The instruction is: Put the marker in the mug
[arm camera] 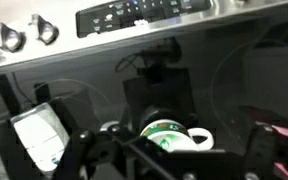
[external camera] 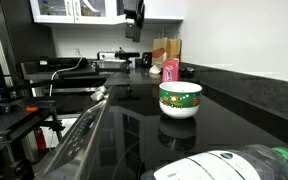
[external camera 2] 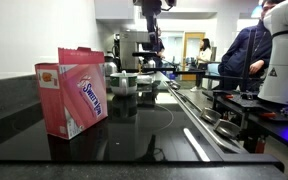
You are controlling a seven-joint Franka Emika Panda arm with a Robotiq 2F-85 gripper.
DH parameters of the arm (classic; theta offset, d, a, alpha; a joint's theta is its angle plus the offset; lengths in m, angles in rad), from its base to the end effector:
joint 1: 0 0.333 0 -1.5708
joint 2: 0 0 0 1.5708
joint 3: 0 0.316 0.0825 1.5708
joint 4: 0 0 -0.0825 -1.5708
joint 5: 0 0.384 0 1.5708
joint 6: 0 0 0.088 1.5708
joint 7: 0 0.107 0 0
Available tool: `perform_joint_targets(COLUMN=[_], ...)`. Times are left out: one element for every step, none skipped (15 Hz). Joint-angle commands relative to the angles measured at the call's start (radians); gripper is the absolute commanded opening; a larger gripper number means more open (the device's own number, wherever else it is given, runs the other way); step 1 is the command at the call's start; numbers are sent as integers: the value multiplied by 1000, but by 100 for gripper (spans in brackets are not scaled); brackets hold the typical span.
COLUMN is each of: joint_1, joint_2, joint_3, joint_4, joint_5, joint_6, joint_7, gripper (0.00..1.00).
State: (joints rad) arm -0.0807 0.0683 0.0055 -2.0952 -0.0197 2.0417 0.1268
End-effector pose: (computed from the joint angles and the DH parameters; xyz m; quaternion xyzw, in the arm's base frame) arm 0.5412 -0.0419 0.3797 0.9935 -0.0957 -0.0606 0.0099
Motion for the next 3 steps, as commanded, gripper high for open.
perform_joint_targets(joint_1=[28, 34, 39], joint_2=[17, 15, 12], joint_3=[-12, -10, -9], joint_4=[62, 65, 64], joint_5=[-100, -146, -197], joint_6=[-148, -154, -146], joint_7=[-87, -105, -117], gripper=[100, 100, 100])
